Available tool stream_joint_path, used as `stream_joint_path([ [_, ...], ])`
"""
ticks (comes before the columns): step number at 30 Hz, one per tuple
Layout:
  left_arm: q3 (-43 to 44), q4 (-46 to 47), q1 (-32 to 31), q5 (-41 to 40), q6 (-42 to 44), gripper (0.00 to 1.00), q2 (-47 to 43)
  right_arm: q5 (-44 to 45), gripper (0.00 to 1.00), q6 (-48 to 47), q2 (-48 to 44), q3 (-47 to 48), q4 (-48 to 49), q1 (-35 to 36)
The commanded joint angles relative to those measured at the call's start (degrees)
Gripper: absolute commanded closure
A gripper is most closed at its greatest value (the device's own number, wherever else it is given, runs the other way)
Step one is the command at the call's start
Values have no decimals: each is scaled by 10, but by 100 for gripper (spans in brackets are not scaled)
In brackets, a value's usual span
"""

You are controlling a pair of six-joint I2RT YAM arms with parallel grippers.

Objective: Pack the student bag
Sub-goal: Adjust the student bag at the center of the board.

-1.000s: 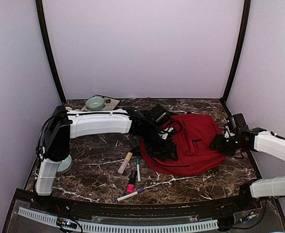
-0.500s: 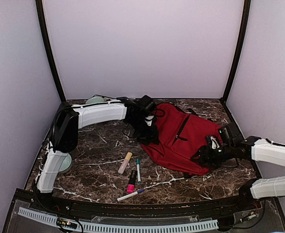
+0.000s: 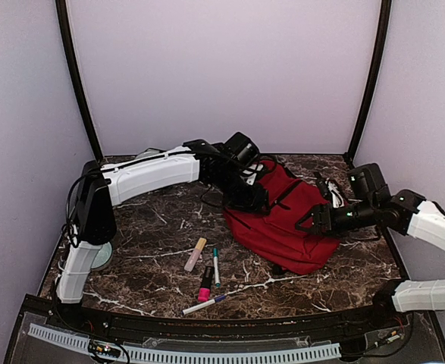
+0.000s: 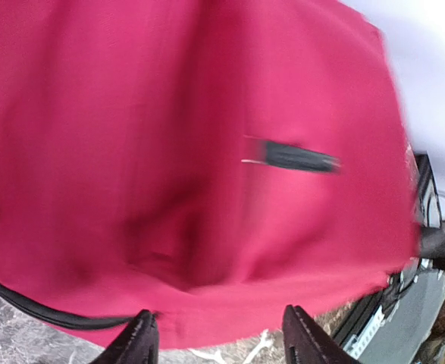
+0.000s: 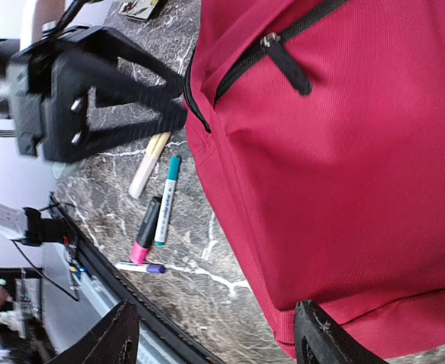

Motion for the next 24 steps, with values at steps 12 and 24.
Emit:
stream_joint_path([
  [12, 11, 23, -18, -56, 65, 42, -45, 176, 28, -123, 52, 109, -40, 3],
  [24, 73, 44, -16, -33, 80, 45, 46, 220, 28, -145, 58, 122, -25, 2],
])
